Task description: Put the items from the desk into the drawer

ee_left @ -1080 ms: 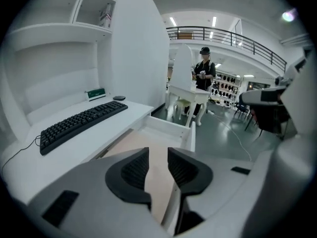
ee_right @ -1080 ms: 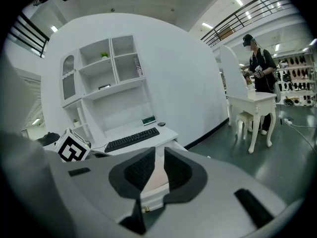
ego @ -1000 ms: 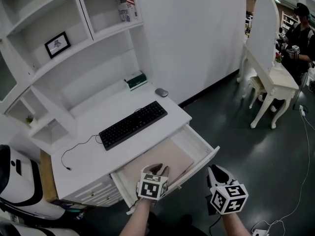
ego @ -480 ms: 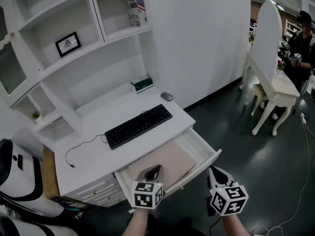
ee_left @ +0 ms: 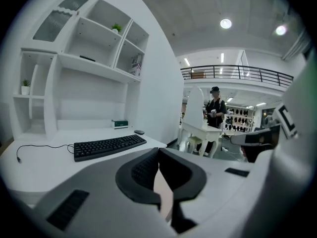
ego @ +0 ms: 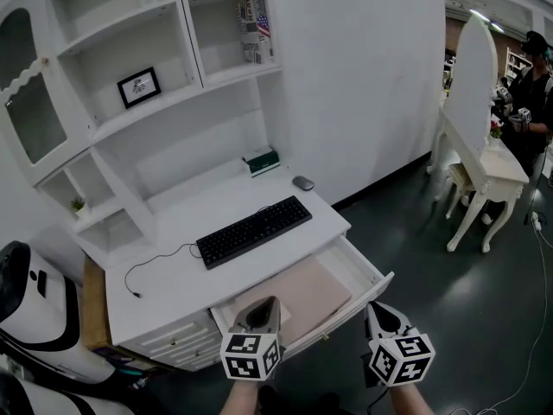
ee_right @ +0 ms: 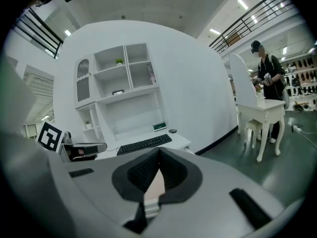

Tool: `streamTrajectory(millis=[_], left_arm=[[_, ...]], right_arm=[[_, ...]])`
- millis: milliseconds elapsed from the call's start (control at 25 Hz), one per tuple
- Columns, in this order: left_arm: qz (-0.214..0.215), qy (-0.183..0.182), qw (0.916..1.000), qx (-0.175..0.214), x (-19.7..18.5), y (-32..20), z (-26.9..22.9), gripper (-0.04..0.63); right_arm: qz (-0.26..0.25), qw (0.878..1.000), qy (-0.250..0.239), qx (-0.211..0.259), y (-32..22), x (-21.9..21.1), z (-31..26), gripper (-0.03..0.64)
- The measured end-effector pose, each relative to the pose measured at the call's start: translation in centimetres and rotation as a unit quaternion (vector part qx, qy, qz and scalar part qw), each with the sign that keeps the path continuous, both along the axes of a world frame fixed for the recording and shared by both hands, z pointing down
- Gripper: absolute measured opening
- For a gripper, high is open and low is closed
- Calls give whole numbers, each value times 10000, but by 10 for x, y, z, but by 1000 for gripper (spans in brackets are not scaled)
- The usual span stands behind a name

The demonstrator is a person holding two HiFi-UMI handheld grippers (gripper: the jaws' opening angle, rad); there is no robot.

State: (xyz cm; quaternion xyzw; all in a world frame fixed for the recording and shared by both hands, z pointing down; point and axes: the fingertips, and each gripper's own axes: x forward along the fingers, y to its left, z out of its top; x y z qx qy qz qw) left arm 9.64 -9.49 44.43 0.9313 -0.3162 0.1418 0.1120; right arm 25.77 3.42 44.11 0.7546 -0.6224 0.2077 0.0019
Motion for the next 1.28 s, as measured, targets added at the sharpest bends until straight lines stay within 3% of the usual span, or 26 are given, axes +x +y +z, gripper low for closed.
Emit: streamTrajectory(millis=[600, 1280], left_arm=[[-244, 369, 9990, 44, -37, 8, -25, 14], [-167, 368, 9992, 71, -33, 13, -34, 15]], right_arm=[[-152, 9998, 52, 132, 4, -23, -16, 0], [-274, 9994, 127, 147, 3, -28, -21, 0]])
